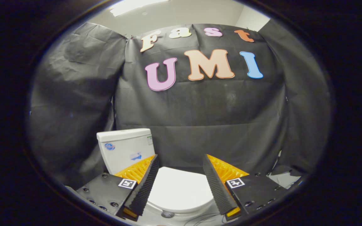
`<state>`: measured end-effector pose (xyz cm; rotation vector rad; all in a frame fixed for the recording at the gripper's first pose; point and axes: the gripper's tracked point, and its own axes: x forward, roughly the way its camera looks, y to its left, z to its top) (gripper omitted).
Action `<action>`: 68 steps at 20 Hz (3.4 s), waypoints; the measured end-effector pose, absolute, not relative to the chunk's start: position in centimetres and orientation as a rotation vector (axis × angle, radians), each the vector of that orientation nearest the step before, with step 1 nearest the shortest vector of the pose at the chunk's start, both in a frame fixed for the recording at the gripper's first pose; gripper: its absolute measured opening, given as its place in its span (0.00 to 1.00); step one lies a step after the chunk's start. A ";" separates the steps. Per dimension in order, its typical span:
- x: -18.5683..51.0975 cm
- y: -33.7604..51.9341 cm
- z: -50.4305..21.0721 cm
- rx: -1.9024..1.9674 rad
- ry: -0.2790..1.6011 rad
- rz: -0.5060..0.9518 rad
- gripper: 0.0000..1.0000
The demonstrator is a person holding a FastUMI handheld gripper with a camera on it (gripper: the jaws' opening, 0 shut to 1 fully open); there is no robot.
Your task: Open the toilet lid.
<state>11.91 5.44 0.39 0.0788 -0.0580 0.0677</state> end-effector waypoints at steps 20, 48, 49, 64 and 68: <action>8.2 7.1 -19.8 0.929 -0.159 -0.722 0.80; 9.5 9.2 -29.8 1.363 0.014 -0.705 0.05; 9.5 9.3 -29.3 1.341 0.016 -0.690 0.05; 12.1 14.3 -13.5 0.869 -0.030 -0.470 0.05; 12.8 16.4 -11.3 0.738 0.002 -0.424 0.05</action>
